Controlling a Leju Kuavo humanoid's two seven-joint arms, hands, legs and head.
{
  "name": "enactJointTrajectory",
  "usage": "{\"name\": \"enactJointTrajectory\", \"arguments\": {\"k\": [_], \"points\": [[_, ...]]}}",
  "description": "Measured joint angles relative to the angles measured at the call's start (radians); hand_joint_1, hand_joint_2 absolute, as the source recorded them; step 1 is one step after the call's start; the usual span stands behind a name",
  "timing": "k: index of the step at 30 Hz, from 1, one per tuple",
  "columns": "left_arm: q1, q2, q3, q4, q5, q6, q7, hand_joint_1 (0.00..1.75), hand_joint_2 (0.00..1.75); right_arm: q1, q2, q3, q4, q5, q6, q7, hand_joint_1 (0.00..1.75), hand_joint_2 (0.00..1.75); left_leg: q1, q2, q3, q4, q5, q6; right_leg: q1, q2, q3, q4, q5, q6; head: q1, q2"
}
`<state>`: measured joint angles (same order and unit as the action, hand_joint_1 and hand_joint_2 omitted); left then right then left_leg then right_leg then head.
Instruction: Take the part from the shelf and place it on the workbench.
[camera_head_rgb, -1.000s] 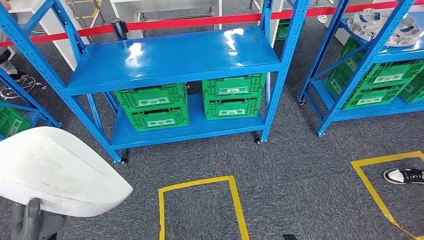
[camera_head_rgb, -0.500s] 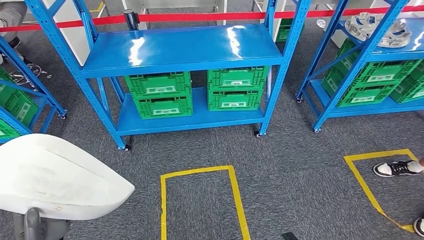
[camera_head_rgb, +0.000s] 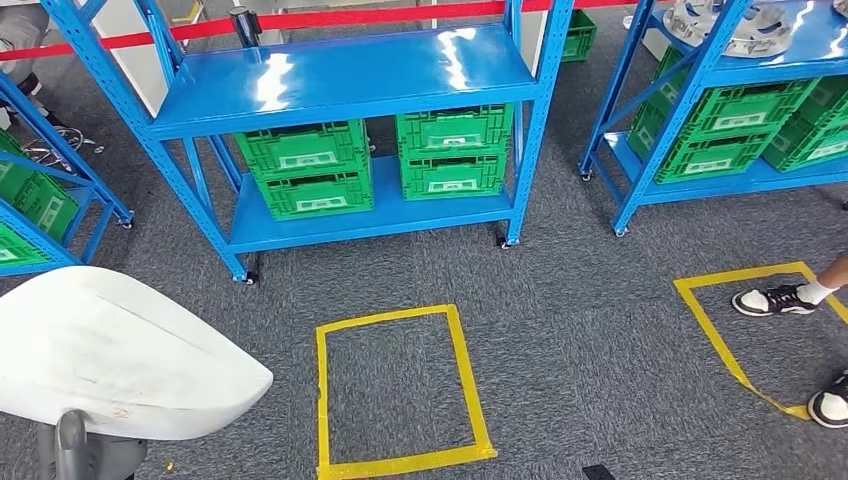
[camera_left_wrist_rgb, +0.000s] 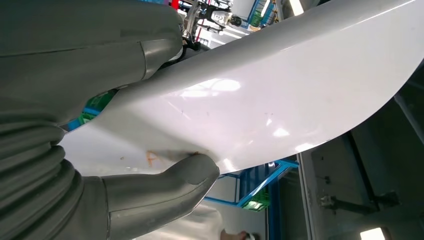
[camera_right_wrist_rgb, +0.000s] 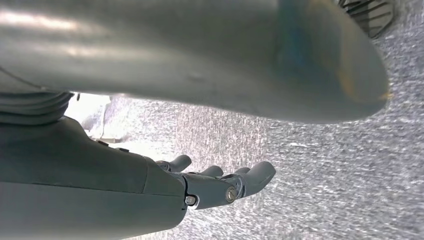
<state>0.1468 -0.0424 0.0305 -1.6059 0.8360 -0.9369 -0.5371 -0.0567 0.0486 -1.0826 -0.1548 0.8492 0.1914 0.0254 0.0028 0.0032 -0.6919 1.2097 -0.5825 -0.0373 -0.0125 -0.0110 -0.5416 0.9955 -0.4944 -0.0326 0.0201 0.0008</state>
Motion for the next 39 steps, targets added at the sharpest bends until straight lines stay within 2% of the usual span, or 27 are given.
{"name": "enactJointTrajectory", "arguments": {"k": [1, 2, 3, 5, 7, 9, 11, 12, 13, 15, 16, 17, 18, 20, 22, 24, 26, 27, 29, 31, 32, 33, 34, 35, 37, 38, 39], "points": [[-0.006, 0.003, 0.0, 0.002, 0.008, 0.005, 0.006, 1.75, 1.75, -0.001, 0.005, -0.002, 0.0, -0.006, -0.004, -0.007, 0.0, 0.0, 0.001, 0.0, -0.004, 0.055, -0.02, -0.003, 0.0, -0.001, -0.017, 0.002, 0.012, 0.001, 0.0, 0.0], [-0.013, 0.006, 0.0, 0.004, 0.016, 0.011, 0.013, 1.75, 1.75, -0.002, 0.01, -0.005, 0.0, -0.011, -0.007, -0.017, 0.0, 0.0, 0.001, 0.0, 0.004, 0.085, -0.016, -0.004, 0.001, -0.002, -0.034, 0.005, 0.024, 0.002, 0.0, 0.0], [-0.02, 0.01, 0.0, 0.007, 0.023, 0.016, 0.02, 1.75, 1.75, -0.003, 0.017, -0.007, 0.0, -0.015, -0.009, -0.029, 0.0, 0.0, 0.001, 0.0, 0.028, 0.082, 0.007, -0.004, 0.001, -0.003, -0.05, 0.009, 0.035, 0.003, 0.0, 0.0], [-0.033, 0.017, 0.0, 0.01, 0.029, 0.02, 0.03, 1.75, 1.75, -0.007, 0.03, -0.012, 0.0, -0.02, -0.006, -0.053, 0.0, 0.0, 0.0, -0.001, 0.123, -0.026, 0.051, 0.004, 0.002, -0.003, -0.078, 0.015, 0.057, 0.008, 0.0, 0.0], [-0.041, 0.023, -0.001, 0.008, 0.03, 0.022, 0.034, 1.75, 1.75, -0.01, 0.043, -0.015, 0.0, -0.022, 0.001, -0.072, 0.0, 0.0, -0.005, -0.003, 0.224, -0.175, 0.039, 0.015, 0.003, -0.002, -0.094, 0.017, 0.078, 0.016, 0.001, 0.0], [-0.044, 0.028, -0.001, 0.007, 0.031, 0.022, 0.035, 1.75, 1.75, -0.01, 0.052, -0.017, 0.0, -0.022, 0.004, -0.08, 0.0, 0.0, -0.012, -0.004, 0.256, -0.243, 0.023, 0.026, 0.002, -0.002, -0.099, 0.011, 0.099, 0.029, 0.001, 0.0], [-0.045, 0.031, -0.001, 0.007, 0.032, 0.023, 0.035, 1.75, 1.75, -0.009, 0.057, -0.018, 0.0, -0.022, 0.005, -0.082, 0.0, 0.0, -0.01, 0.0, 0.24, -0.252, 0.042, 0.043, 0.0, -0.001, -0.107, 0.009, 0.105, 0.04, 0.001, 0.0], [-0.046, 0.032, -0.001, 0.006, 0.033, 0.023, 0.038, 1.75, 1.75, -0.008, 0.058, -0.018, 0.0, -0.022, 0.005, -0.082, 0.0, 0.0, -0.007, 0.002, 0.231, -0.255, 0.054, 0.053, 0.0, 0.001, -0.116, 0.025, 0.083, 0.045, 0.002, 0.0], [-0.046, 0.033, -0.001, 0.006, 0.035, 0.025, 0.043, 1.75, 1.75, -0.008, 0.06, -0.018, 0.0, -0.021, 0.004, -0.079, 0.0, 0.0, -0.004, 0.004, 0.22, -0.257, 0.067, 0.06, -0.001, 0.003, -0.129, 0.063, 0.042, 0.048, 0.003, 0.0], [-0.043, 0.035, 0.0, 0.003, 0.042, 0.034, 0.063, 1.75, 1.75, -0.008, 0.062, -0.018, 0.0, -0.013, -0.006, -0.054, 0.0, 0.0, -0.005, 0.005, 0.189, -0.25, 0.091, 0.065, -0.002, 0.006, -0.163, 0.191, -0.059, 0.055, 0.006, 0.0], [-0.039, 0.038, 0.001, 0.001, 0.042, 0.04, 0.074, 1.75, 1.75, -0.008, 0.064, -0.018, 0.0, -0.007, -0.017, -0.031, 0.0, 0.0, -0.006, 0.006, 0.172, -0.245, 0.102, 0.064, -0.002, 0.006, -0.174, 0.253, -0.088, 0.057, 0.007, 0.0], [-0.033, 0.041, 0.003, -0.003, 0.039, 0.045, 0.082, 1.75, 1.75, -0.008, 0.067, -0.018, 0.0, -0.001, -0.029, -0.006, 0.0, 0.0, -0.006, 0.006, 0.153, -0.239, 0.112, 0.063, -0.002, 0.006, -0.172, 0.291, -0.094, 0.059, 0.007, 0.0], [-0.025, 0.045, 0.007, -0.008, 0.035, 0.048, 0.086, 1.75, 1.75, -0.007, 0.069, -0.018, 0.0, 0.003, -0.039, 0.016, 0.0, 0.0, -0.006, 0.007, 0.134, -0.231, 0.12, 0.061, -0.003, 0.006, -0.154, 0.294, -0.079, 0.059, 0.007, 0.0], [-0.007, 0.05, 0.02, -0.023, 0.031, 0.051, 0.084, 1.75, 1.75, -0.007, 0.073, -0.018, 0.0, 0.007, -0.048, 0.037, 0.0, 0.0, -0.004, 0.009, 0.099, -0.212, 0.132, 0.054, -0.004, 0.007, -0.066, 0.189, -0.038, 0.059, 0.007, 0.0], [0.007, 0.054, 0.033, -0.037, 0.032, 0.053, 0.083, 1.75, 1.75, -0.008, 0.075, -0.02, 0.0, -0.003, -0.049, 0.033, 0.0, 0.0, -0.005, 0.01, 0.074, -0.195, 0.143, 0.043, -0.001, 0.01, 0.019, 0.059, -0.041, 0.052, 0.007, 0.0], [0.012, 0.058, 0.04, -0.042, 0.043, 0.056, 0.088, 1.75, 1.75, -0.009, 0.077, -0.026, 0.0, -0.024, -0.051, 0.019, 0.0, 0.0, -0.006, 0.01, 0.065, -0.19, 0.157, 0.031, 0.004, 0.013, 0.039, 0.016, -0.054, 0.04, 0.007, 0.0], [0.012, 0.063, 0.04, -0.041, 0.054, 0.061, 0.107, 1.75, 1.75, -0.01, 0.081, -0.034, 0.0, -0.037, -0.051, 0.011, 0.0, 0.0, -0.004, 0.007, 0.061, -0.19, 0.164, 0.019, 0.003, 0.01, 0.027, 0.015, -0.041, 0.025, 0.007, 0.0], [0.01, 0.065, 0.04, -0.04, 0.052, 0.066, 0.122, 1.75, 1.75, -0.011, 0.084, -0.038, 0.0, -0.037, -0.048, 0.01, 0.0, 0.0, -0.002, 0.005, 0.054, -0.178, 0.147, 0.013, 0.002, 0.007, 0.019, 0.014, -0.031, 0.015, 0.006, 0.0], [0.006, 0.071, 0.038, -0.042, 0.038, 0.083, 0.151, 1.75, 1.75, -0.015, 0.089, -0.039, 0.0, -0.027, -0.043, 0.008, 0.0, 0.0, 0.001, 0.002, 0.027, -0.094, 0.064, 0.002, 0.001, 0.003, -0.004, 0.012, -0.009, 0.002, 0.005, 0.0], [0.007, 0.077, 0.033, -0.044, 0.039, 0.099, 0.165, 1.75, 1.75, -0.017, 0.093, -0.039, 0.0, -0.023, -0.041, -0.001, 0.0, 0.0, 0.002, 0.001, -0.001, 0.037, -0.022, -0.006, 0.003, 0.003, -0.033, 0.013, 0.015, -0.002, 0.004, 0.0], [0.008, 0.082, 0.03, -0.044, 0.05, 0.102, 0.165, 1.75, 1.75, -0.017, 0.094, -0.04, 0.0, -0.027, -0.041, -0.008, 0.0, 0.0, 0.002, 0.001, -0.002, 0.081, -0.037, -0.007, 0.004, 0.003, -0.049, 0.014, 0.028, -0.001, 0.004, 0.0], [0.009, 0.088, 0.027, -0.04, 0.064, 0.102, 0.16, 1.75, 1.75, -0.017, 0.095, -0.04, 0.0, -0.031, -0.043, -0.016, 0.0, 0.0, 0.002, 0.001, 0.012, 0.094, -0.027, -0.006, 0.005, 0.003, -0.064, 0.015, 0.04, 0.0, 0.004, 0.0], [0.008, 0.095, 0.025, -0.033, 0.078, 0.097, 0.153, 1.75, 1.75, -0.017, 0.095, -0.042, 0.0, -0.037, -0.046, -0.022, 0.0, 0.0, 0.002, 0.001, 0.043, 0.071, -0.003, -0.003, 0.006, 0.003, -0.079, 0.016, 0.052, 0.001, 0.004, 0.0], [0.006, 0.102, 0.021, -0.023, 0.091, 0.091, 0.142, 1.75, 1.75, -0.018, 0.095, -0.044, 0.0, -0.044, -0.049, -0.028, 0.0, 0.0, 0.001, 0.0, 0.094, 0.011, 0.024, 0.002, 0.007, 0.003, -0.093, 0.017, 0.064, 0.003, 0.004, 0.0], [-0.007, 0.111, 0.012, -0.001, 0.095, 0.072, 0.113, 1.75, 1.75, -0.02, 0.094, -0.051, 0.0, -0.053, -0.052, -0.032, 0.0, 0.0, -0.003, -0.003, 0.21, -0.151, 0.033, 0.016, 0.008, 0.002, -0.111, 0.017, 0.086, 0.011, 0.005, 0.0], [-0.016, 0.113, 0.006, 0.008, 0.083, 0.065, 0.094, 1.75, 1.75, -0.021, 0.094, -0.053, 0.0, -0.052, -0.051, -0.032, 0.0, 0.0, -0.007, -0.005, 0.248, -0.212, 0.026, 0.021, 0.008, 0.002, -0.115, 0.016, 0.097, 0.016, 0.005, 0.0], [-0.025, 0.112, 0.0, 0.016, 0.064, 0.06, 0.075, 1.75, 1.75, -0.022, 0.092, -0.055, 0.0, -0.046, -0.05, -0.03, 0.0, 0.0, -0.011, -0.006, 0.263, -0.243, 0.017, 0.026, 0.007, 0.0, -0.116, 0.013, 0.107, 0.022, 0.004, 0.0]]}}
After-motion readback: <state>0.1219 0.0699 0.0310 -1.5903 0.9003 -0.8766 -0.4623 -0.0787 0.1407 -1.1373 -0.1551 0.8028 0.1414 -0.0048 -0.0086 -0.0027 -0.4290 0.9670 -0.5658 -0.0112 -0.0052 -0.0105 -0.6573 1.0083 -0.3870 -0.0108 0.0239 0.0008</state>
